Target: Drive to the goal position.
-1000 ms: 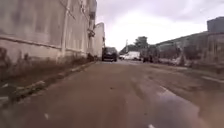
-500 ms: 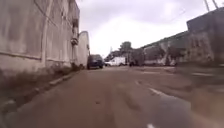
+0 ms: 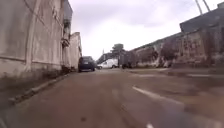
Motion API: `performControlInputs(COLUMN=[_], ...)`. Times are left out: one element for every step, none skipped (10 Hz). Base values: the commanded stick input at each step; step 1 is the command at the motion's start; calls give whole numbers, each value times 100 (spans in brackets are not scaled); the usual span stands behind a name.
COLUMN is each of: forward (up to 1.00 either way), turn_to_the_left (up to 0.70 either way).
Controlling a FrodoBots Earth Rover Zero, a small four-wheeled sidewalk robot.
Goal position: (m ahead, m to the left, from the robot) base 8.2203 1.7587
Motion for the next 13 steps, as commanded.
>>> performControlInputs(forward=[85,85,85,85,85,85,85,85,85,85,85,85,85], turn_to_the_left=[0,0,0,0,0,0,0,0,0,0,0,0,0])
